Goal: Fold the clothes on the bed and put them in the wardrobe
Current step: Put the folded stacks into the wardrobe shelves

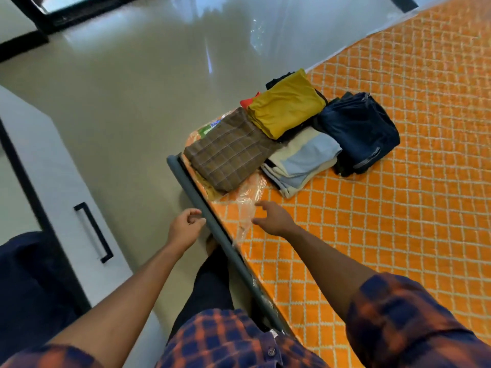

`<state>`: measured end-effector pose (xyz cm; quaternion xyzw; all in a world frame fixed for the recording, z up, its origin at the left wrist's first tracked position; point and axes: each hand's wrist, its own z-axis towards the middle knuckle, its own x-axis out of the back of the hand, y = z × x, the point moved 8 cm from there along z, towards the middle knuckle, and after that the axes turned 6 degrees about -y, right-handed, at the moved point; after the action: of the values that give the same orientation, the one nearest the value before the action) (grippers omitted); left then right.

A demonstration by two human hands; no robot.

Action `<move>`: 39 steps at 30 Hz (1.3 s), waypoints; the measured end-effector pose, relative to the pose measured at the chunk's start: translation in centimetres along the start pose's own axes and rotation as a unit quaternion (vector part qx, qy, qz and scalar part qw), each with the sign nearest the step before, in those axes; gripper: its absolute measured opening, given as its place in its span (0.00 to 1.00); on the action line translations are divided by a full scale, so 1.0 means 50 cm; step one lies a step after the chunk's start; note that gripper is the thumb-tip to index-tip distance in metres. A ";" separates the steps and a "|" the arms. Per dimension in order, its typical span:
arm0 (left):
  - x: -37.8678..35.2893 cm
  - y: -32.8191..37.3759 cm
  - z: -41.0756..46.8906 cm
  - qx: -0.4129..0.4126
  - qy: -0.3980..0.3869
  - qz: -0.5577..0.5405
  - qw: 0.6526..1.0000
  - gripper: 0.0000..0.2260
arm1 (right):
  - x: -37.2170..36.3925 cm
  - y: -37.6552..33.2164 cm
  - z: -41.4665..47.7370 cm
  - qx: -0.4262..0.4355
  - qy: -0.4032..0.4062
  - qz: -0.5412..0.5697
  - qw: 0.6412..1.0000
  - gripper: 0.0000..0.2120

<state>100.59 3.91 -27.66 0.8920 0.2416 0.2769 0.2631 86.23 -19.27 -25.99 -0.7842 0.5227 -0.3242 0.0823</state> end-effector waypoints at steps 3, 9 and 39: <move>-0.012 0.047 0.117 0.074 -0.006 -0.100 0.992 0.22 | 0.123 -0.075 0.117 0.012 0.135 0.020 0.991 0.33; -0.038 0.121 0.330 0.119 -0.036 -0.309 0.943 0.51 | 0.270 -0.114 0.338 -0.057 0.159 0.069 0.983 0.41; 0.053 -0.013 0.387 0.086 -0.080 -0.402 0.908 0.31 | 0.162 -0.139 0.483 -0.075 -0.061 0.248 0.964 0.47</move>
<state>114.36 -0.59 -40.79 0.7579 0.5805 0.0542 0.2928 107.91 -28.34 -38.05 -0.6520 0.7179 -0.2048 0.1326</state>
